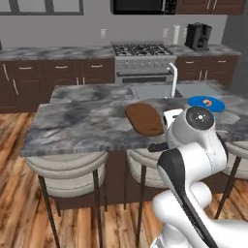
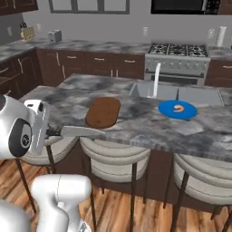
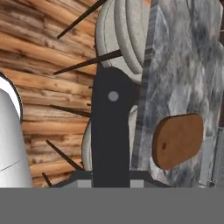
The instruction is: Pick up the knife from the drawer and place it on the cutting board. Then place the meat from the plate to the cutting board.
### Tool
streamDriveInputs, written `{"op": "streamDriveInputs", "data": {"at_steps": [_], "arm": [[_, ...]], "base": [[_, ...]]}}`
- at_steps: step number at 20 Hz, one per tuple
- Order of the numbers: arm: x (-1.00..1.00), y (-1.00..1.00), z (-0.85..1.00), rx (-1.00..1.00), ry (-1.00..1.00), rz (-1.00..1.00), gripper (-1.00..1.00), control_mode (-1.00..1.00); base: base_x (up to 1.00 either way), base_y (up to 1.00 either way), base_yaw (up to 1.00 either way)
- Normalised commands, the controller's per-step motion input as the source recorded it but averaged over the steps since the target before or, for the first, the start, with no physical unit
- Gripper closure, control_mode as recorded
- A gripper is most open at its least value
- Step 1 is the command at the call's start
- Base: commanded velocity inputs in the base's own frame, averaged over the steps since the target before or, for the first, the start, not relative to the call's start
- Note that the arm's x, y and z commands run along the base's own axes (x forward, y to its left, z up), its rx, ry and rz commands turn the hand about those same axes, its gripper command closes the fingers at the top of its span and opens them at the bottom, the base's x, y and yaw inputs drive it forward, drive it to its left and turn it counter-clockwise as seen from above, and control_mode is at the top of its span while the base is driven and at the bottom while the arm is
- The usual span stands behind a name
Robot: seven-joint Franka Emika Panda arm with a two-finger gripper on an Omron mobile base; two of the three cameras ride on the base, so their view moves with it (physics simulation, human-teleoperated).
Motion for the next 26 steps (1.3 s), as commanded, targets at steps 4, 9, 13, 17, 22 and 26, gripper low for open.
{"op": "streamDriveInputs", "data": {"at_steps": [4,9,13,17,22,26], "arm": [[0.00,0.00,0.00,0.00,0.00,0.00,1.00,1.00],[0.00,0.00,0.00,0.00,0.00,0.00,1.00,1.00],[0.00,0.00,0.00,0.00,0.00,0.00,1.00,1.00],[0.00,0.00,0.00,0.00,0.00,0.00,1.00,1.00],[0.00,0.00,0.00,0.00,0.00,0.00,1.00,1.00],[0.00,0.00,0.00,0.00,0.00,0.00,1.00,1.00]], "base": [[0.96,-0.71,0.34],[0.87,-0.83,0.34],[0.88,-0.14,0.25],[0.75,-0.37,0.34],[0.74,-0.09,-0.27],[0.78,0.02,-0.56]]}}
